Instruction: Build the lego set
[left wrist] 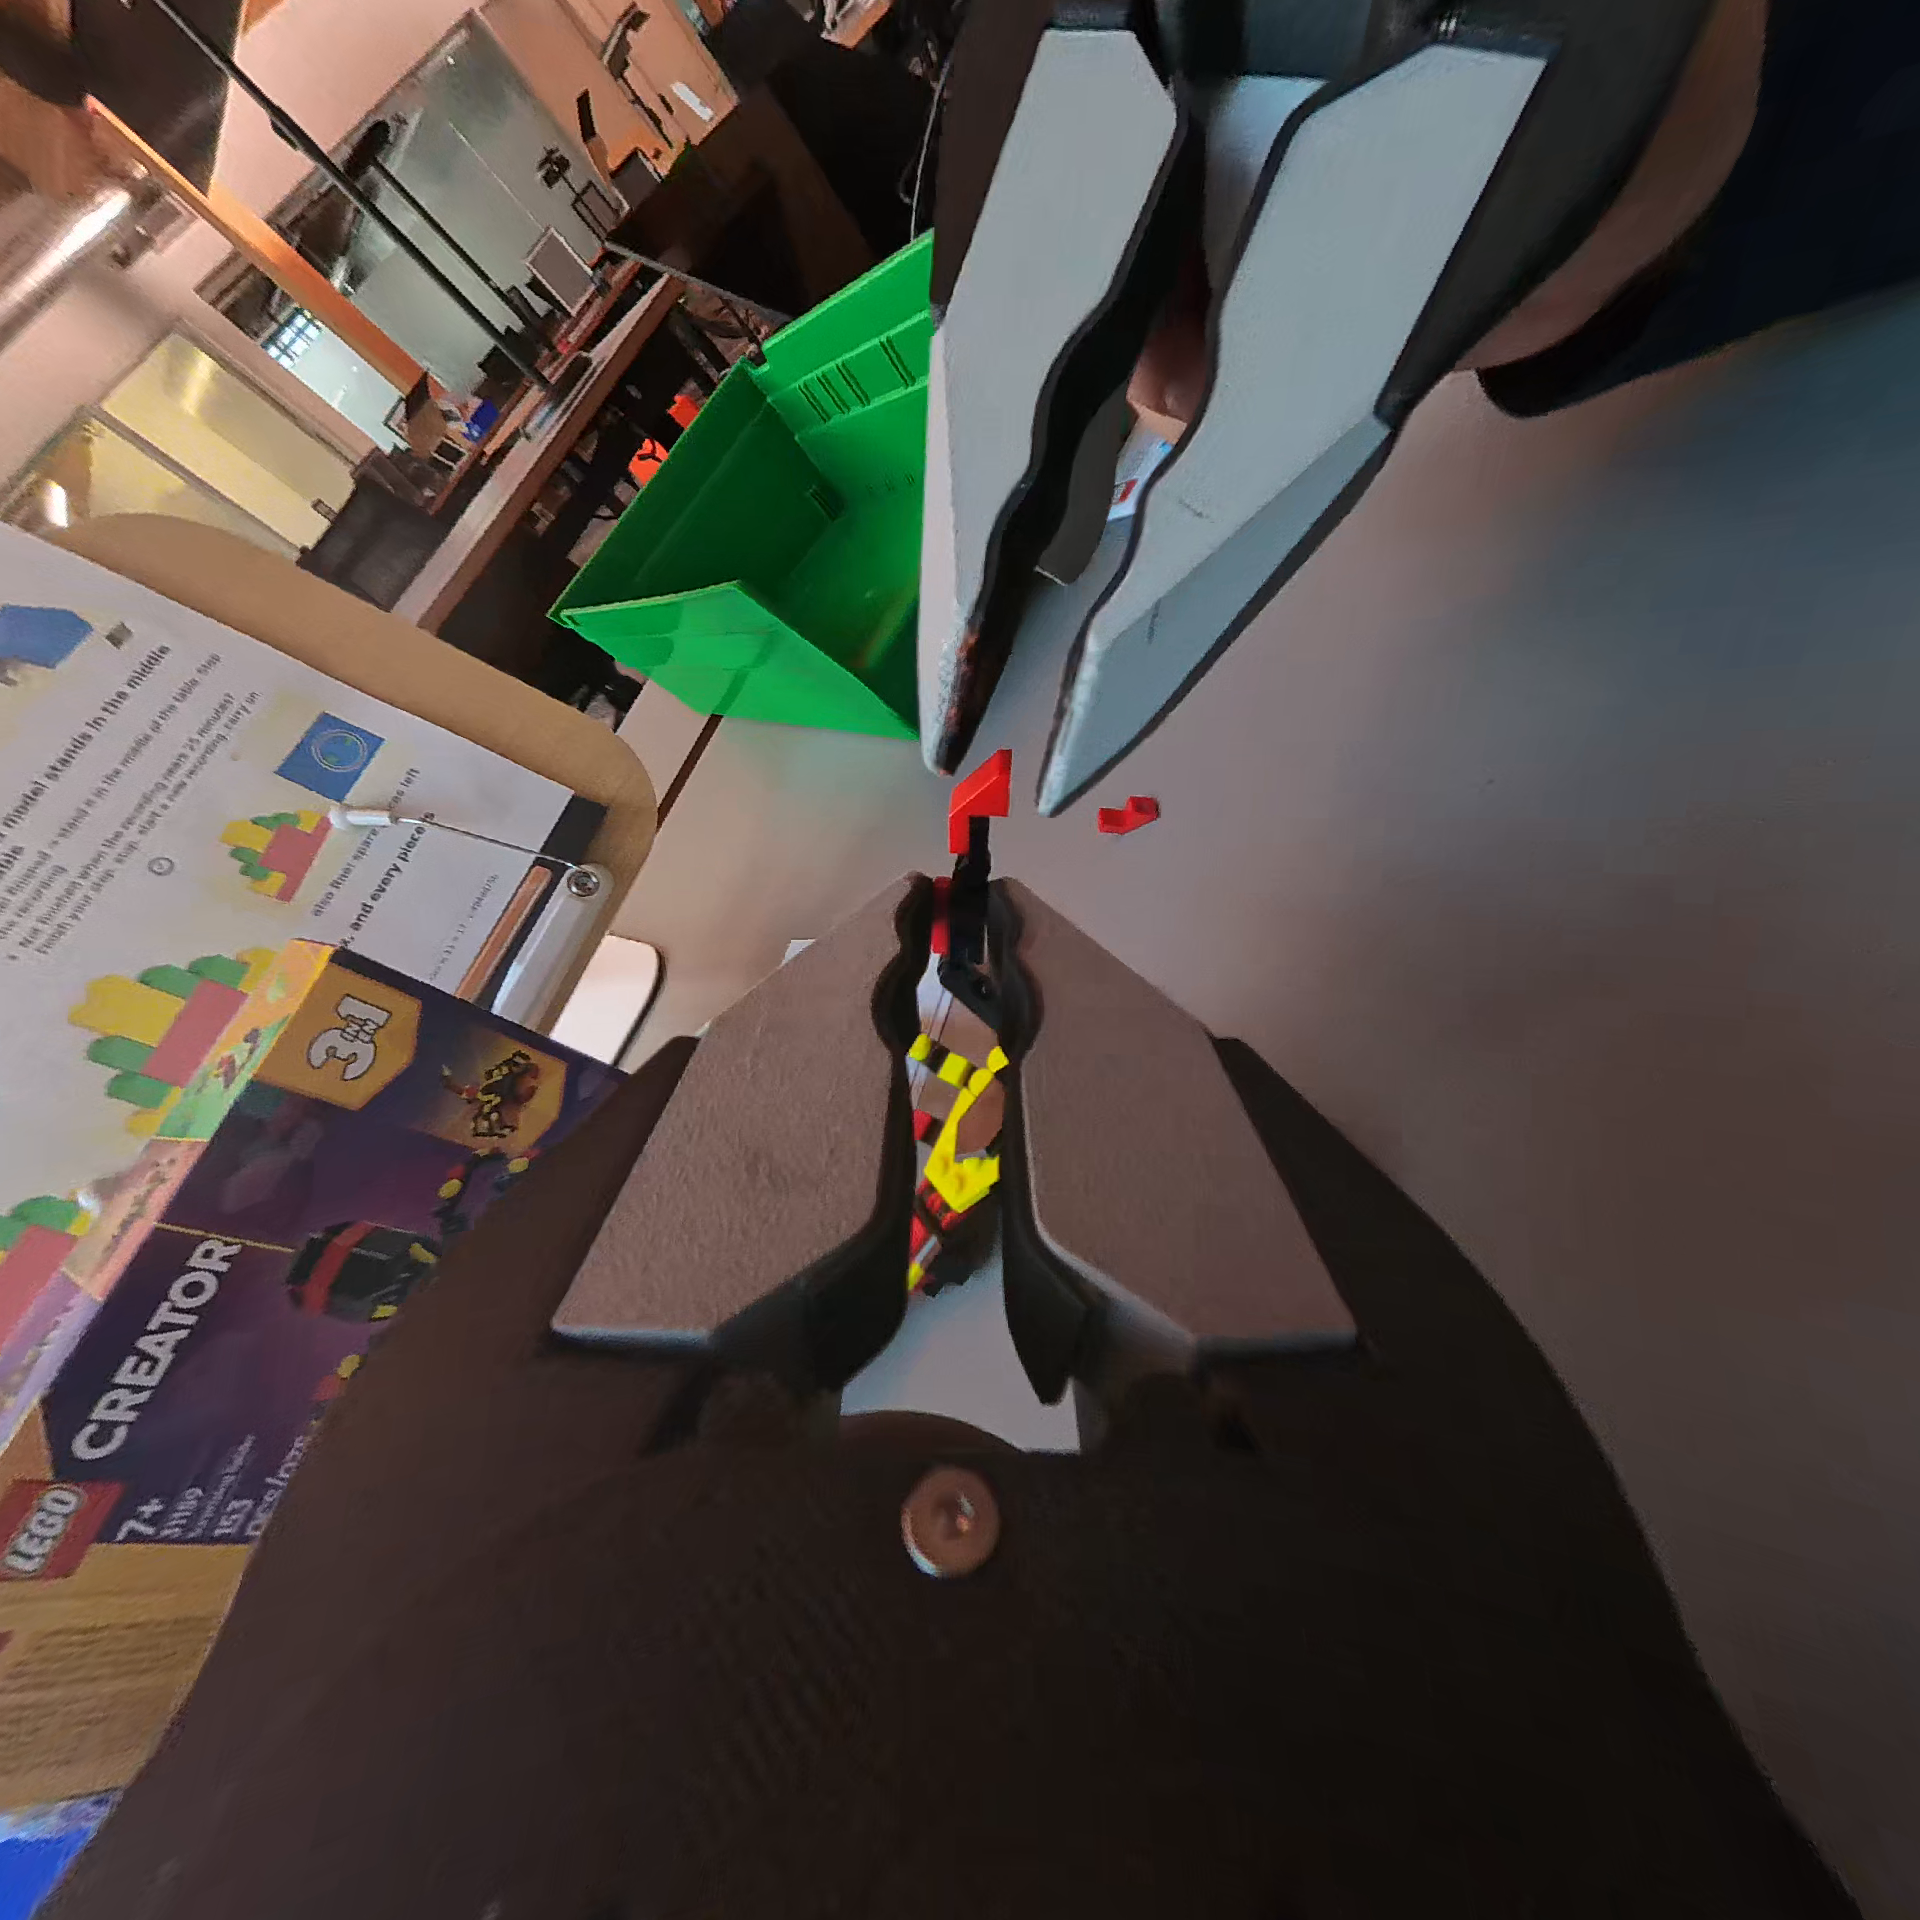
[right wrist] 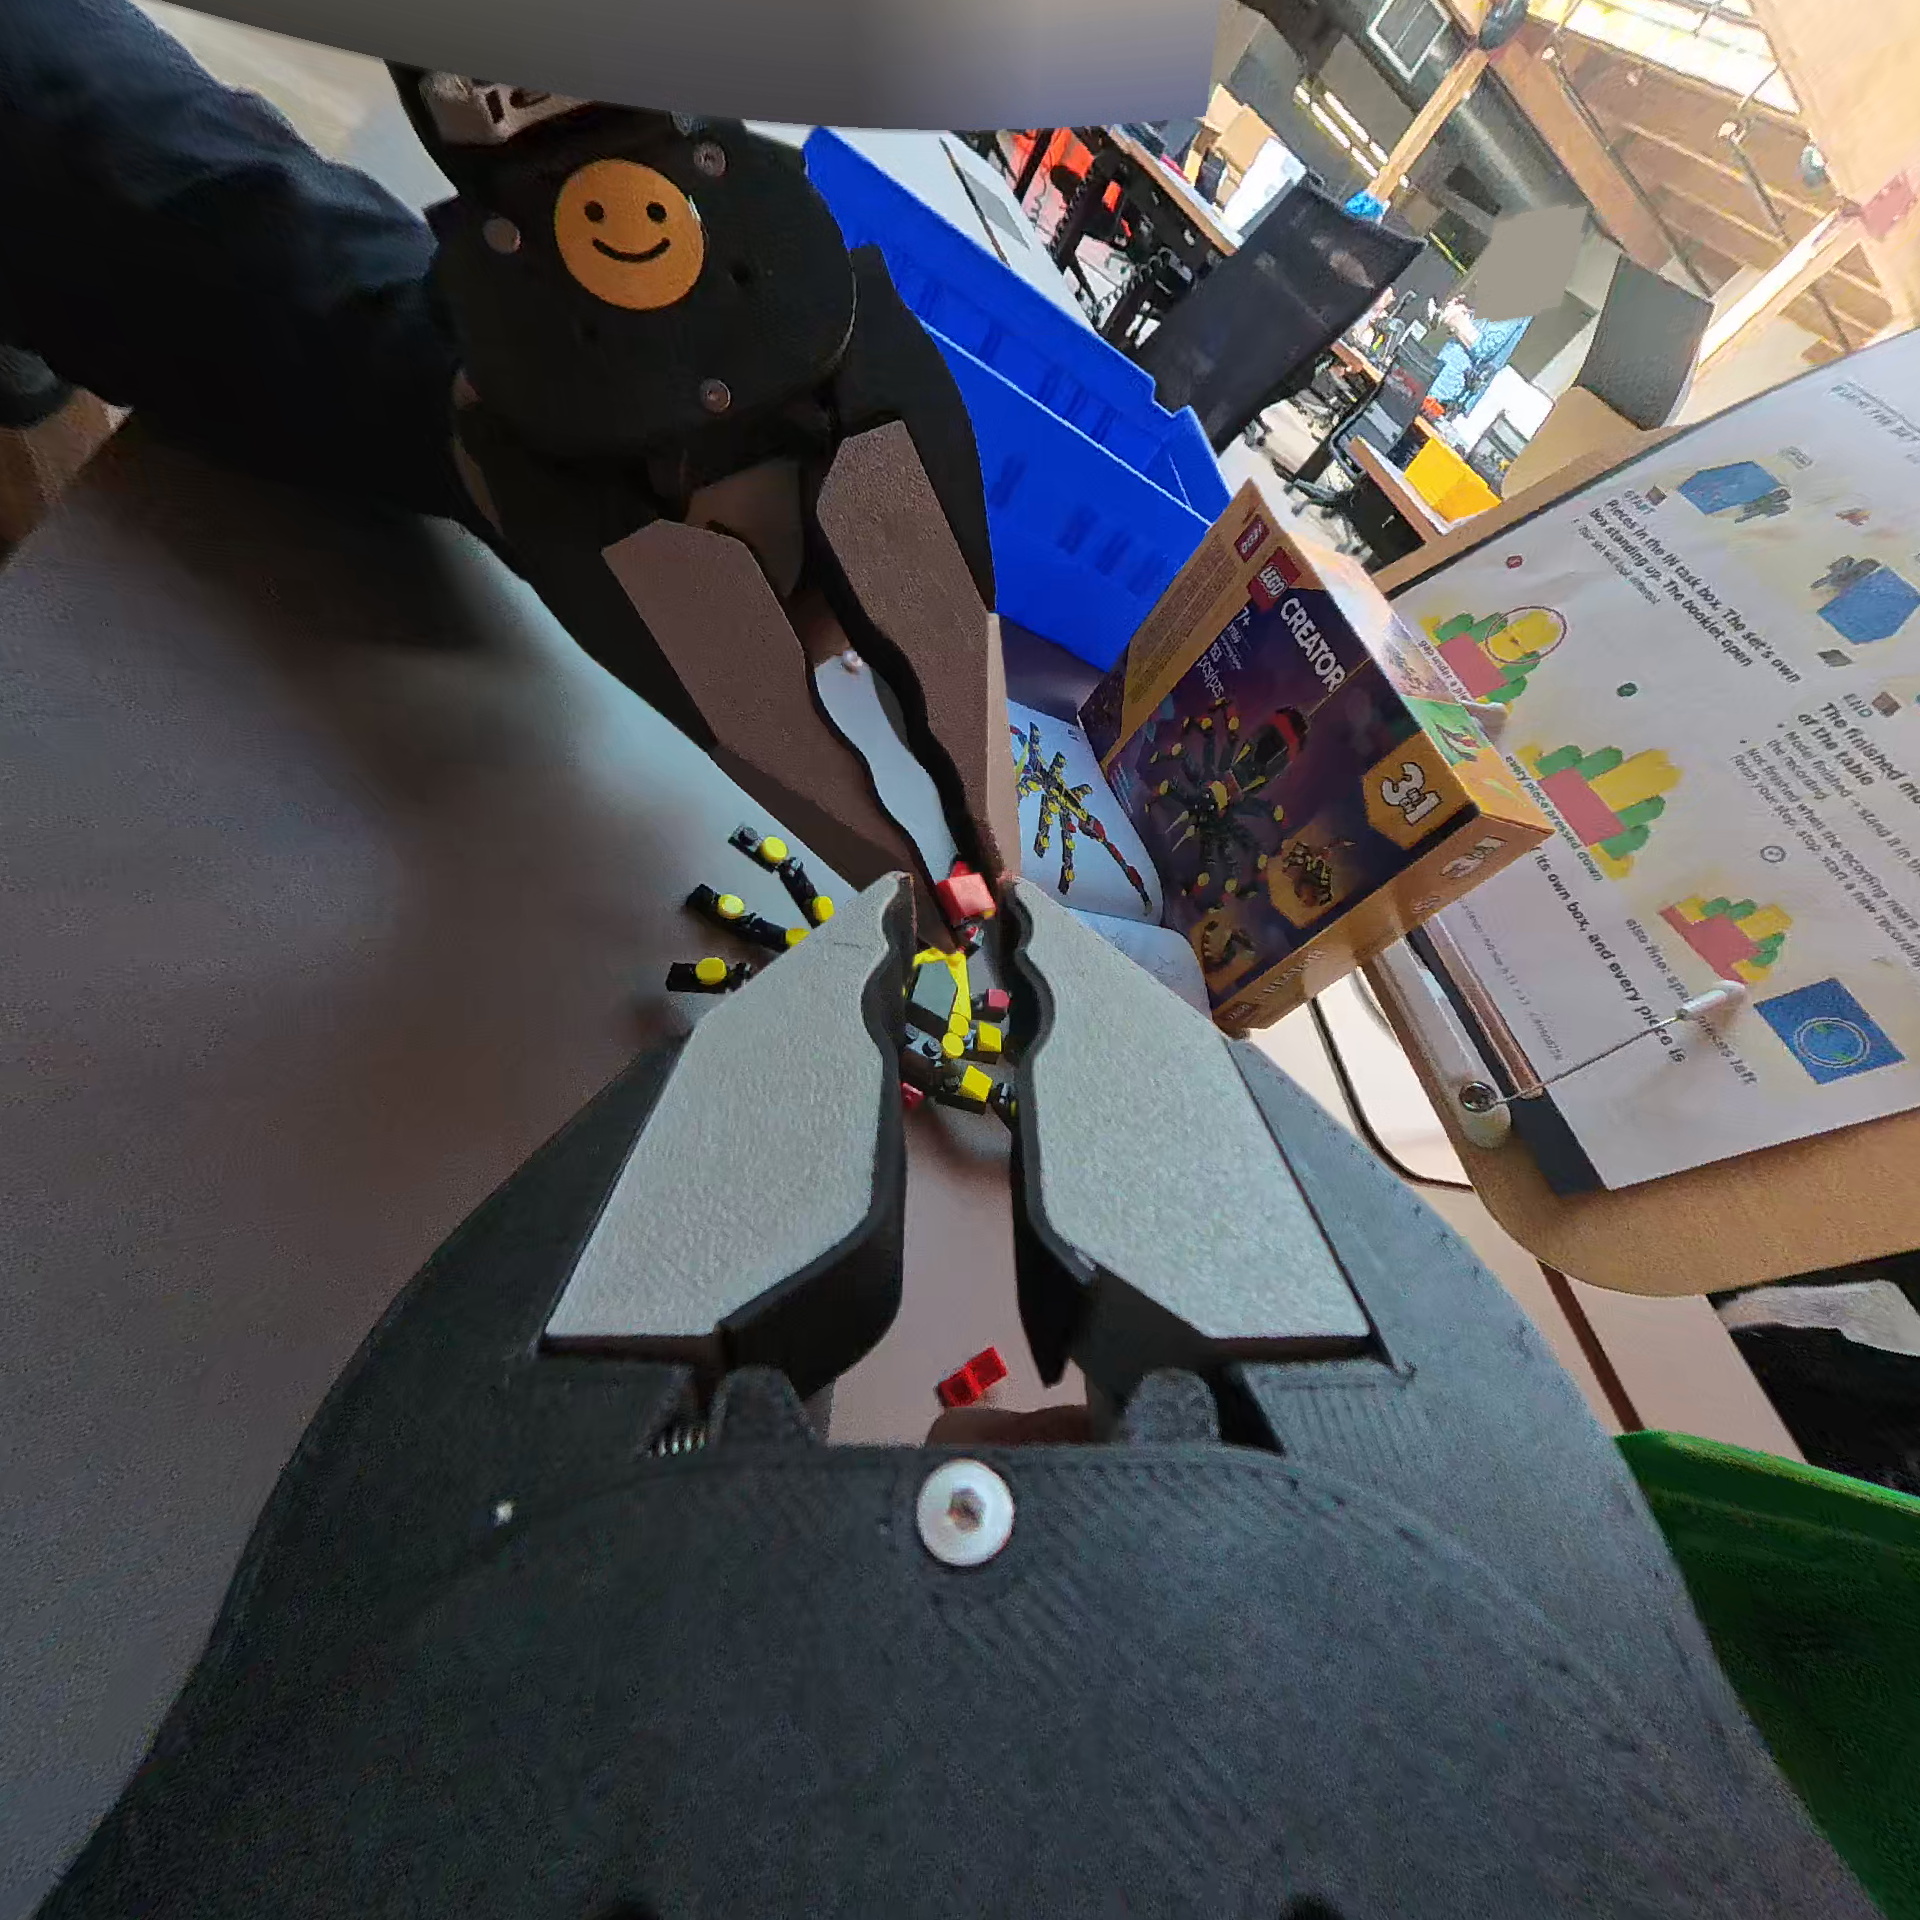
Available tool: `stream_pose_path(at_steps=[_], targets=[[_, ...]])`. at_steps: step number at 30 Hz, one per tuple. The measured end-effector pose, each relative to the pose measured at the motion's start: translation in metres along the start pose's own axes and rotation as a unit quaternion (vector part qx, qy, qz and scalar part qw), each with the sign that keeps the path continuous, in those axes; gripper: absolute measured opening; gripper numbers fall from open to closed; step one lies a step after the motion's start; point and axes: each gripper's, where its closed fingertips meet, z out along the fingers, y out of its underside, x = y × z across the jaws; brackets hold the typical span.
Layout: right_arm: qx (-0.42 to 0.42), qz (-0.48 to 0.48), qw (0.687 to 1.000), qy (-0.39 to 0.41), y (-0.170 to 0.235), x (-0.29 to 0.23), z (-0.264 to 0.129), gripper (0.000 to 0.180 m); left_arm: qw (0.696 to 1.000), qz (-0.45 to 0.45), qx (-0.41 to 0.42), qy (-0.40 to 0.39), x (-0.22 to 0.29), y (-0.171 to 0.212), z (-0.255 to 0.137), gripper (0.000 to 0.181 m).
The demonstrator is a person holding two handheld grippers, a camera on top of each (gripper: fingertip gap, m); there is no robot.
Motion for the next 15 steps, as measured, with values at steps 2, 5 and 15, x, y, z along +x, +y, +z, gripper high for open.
stream_pose_path(at_steps=[2, 5, 15], targets=[[-0.012, -0.011, 1.000, -0.001, 0.004, -0.003, 0.002, 0.013, 1.000, 0.014, -0.002, 0.000, 0.003, -0.001, 0.001, 0.006], [-0.023, -0.029, 0.999, 0.004, 0.007, -0.003, 0.002, 0.008, 1.000, 0.029, 0.000, 0.002, 0.006, -0.001, 0.001, 0.007], [-0.041, 0.003, 0.998, -0.053, 0.014, -0.015, -0.001, 0.007, 0.992, 0.129, 0.004, 0.007, 0.017, 0.001, 0.000, 0.007]])
